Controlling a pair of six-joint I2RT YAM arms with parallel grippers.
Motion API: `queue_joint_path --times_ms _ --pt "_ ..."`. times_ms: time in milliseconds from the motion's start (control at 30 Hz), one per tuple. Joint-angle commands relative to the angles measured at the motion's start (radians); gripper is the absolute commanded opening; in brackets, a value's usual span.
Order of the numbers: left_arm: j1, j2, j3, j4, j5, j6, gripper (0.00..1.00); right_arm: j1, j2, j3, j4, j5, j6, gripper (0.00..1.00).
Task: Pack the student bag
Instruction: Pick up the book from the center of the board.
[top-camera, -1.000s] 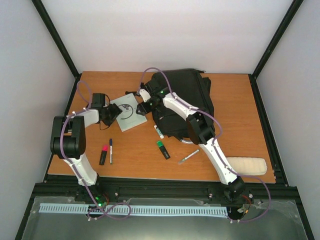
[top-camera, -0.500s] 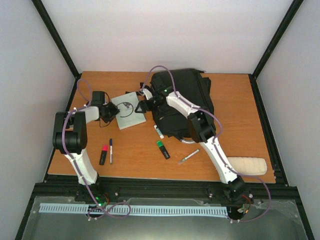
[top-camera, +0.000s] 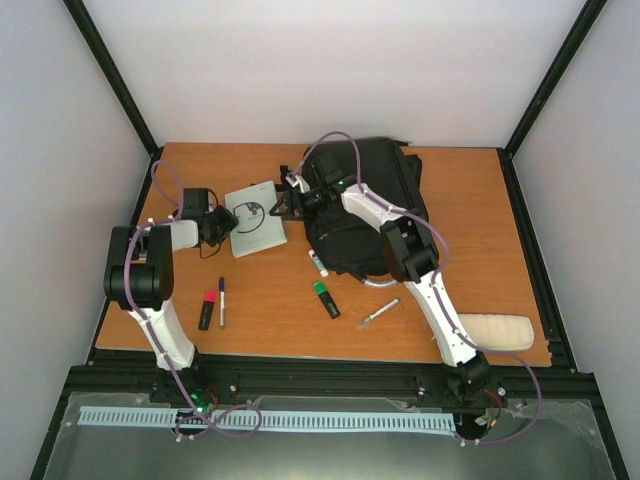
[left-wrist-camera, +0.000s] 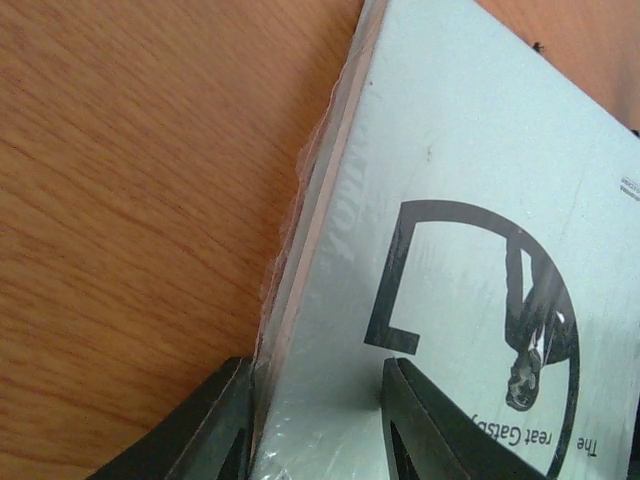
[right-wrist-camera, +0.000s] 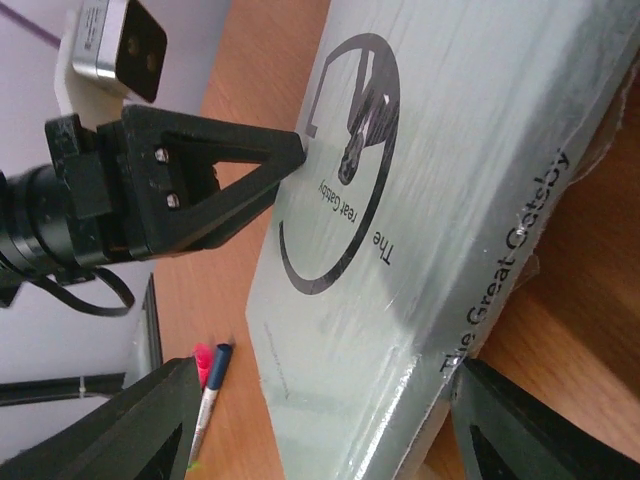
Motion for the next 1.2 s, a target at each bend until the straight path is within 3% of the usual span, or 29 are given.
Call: queue_joint_path --times_ms 0,133,267,367,433,500,600,767,1000,1167 --pt "-0.061 0.024 -0.112 0.044 0.155 -0.034 0.36 0.084 -0.077 -0.038 0.16 -0.149 0.16 0.69" --pt "-0.071 -0.002 -0.137 0.094 0.182 -0.045 0.36 0.09 -0.091 -0.103 0.264 -0.161 0.268 0.66" --pt "-0.076 -0.009 -0.143 0.104 0.194 -0.054 0.36 0.097 -0.107 -0.061 0.173 -0.098 0.172 0.63" --pt "-0.076 -0.007 -0.153 0.123 0.211 -0.064 0.36 0.097 -0.094 -0.06 0.334 -0.21 0.281 0.61" --pt "-0.077 -0.01 -0.166 0.141 0.218 -0.07 0.36 0.102 -0.085 0.003 0.237 -0.185 0.225 0.59" --pt "-0.077 -0.019 -0.182 0.165 0.226 -0.075 0.36 0.111 -0.083 0.049 0.104 -0.095 0.052 0.52" --pt "-0.077 -0.033 -0.199 0.186 0.233 -0.08 0.36 0.126 -0.073 0.106 -0.087 0.159 -0.079 0.44" --pt "-0.078 -0.054 -0.209 0.182 0.224 -0.084 0.36 0.168 -0.067 0.111 -0.179 0.345 -0.164 0.49" --pt "-0.08 -0.046 -0.218 0.164 0.231 -0.077 0.36 0.186 -0.078 0.076 -0.2 0.355 -0.168 0.5" --pt "-0.08 -0.081 -0.226 0.069 0.217 -0.054 0.36 0.184 -0.158 -0.115 -0.199 0.388 -0.153 0.51"
